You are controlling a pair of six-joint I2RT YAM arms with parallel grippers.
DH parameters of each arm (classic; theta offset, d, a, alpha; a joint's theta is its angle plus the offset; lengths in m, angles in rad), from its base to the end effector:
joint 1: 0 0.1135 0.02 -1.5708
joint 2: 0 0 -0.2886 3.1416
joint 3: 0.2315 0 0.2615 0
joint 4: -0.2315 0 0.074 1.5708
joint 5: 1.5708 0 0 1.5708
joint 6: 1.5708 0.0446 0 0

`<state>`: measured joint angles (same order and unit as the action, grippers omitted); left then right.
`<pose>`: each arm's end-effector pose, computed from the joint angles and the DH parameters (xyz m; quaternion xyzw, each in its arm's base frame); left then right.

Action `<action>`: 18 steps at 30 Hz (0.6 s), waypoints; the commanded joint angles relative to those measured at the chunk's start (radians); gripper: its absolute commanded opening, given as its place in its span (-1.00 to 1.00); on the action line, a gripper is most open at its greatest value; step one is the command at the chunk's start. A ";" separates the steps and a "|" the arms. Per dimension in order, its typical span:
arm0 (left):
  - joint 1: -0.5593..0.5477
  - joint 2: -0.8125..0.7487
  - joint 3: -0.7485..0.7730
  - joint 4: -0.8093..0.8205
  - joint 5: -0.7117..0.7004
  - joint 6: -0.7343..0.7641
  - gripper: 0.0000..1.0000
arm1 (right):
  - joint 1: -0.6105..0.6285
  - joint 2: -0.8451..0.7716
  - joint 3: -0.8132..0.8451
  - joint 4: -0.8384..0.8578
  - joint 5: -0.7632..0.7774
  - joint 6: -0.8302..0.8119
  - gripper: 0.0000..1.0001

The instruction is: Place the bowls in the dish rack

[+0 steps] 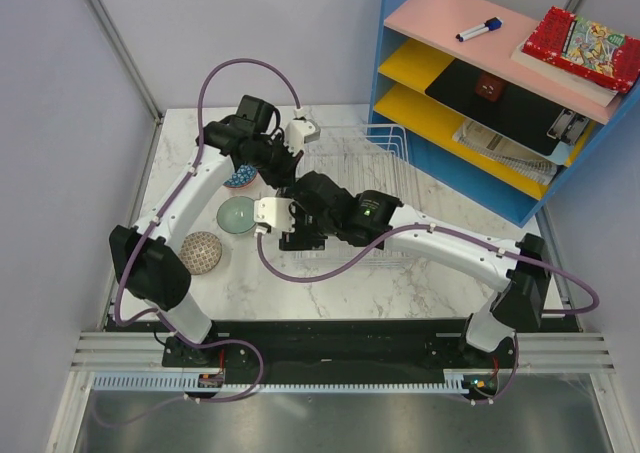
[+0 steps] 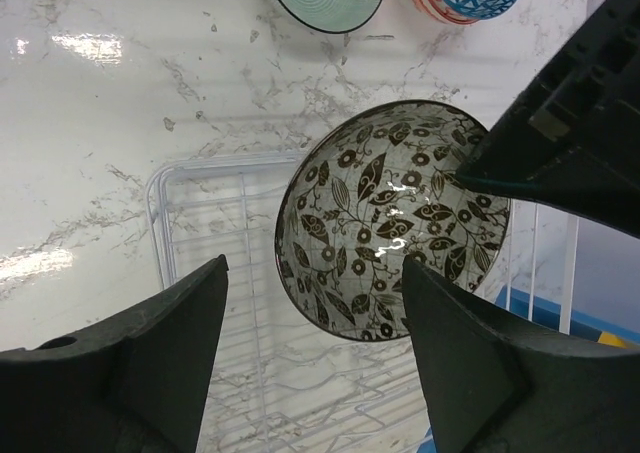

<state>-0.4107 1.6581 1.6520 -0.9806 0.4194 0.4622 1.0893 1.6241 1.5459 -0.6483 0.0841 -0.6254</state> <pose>0.3259 -0.1617 0.3637 0.4503 0.8235 -0.1920 0.2866 0.1804 0.3371 0.3629 -0.6778 0.6095 0.0568 0.4072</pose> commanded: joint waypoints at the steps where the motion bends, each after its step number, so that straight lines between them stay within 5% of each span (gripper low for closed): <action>1: -0.022 -0.029 0.058 -0.004 0.036 -0.011 -0.96 | 0.003 0.029 0.049 -0.001 -0.015 -0.008 0.51; 10: -0.039 -0.038 0.061 -0.010 0.025 -0.010 -0.96 | 0.011 0.100 0.108 -0.065 -0.006 -0.011 -0.04; 18: -0.043 -0.041 0.061 -0.010 0.024 -0.011 -0.96 | 0.021 0.132 0.115 -0.085 0.006 -0.014 -0.08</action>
<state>-0.4458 1.6577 1.6627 -0.9981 0.4198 0.4618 1.1007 1.7435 1.6188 -0.7185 0.0795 -0.6331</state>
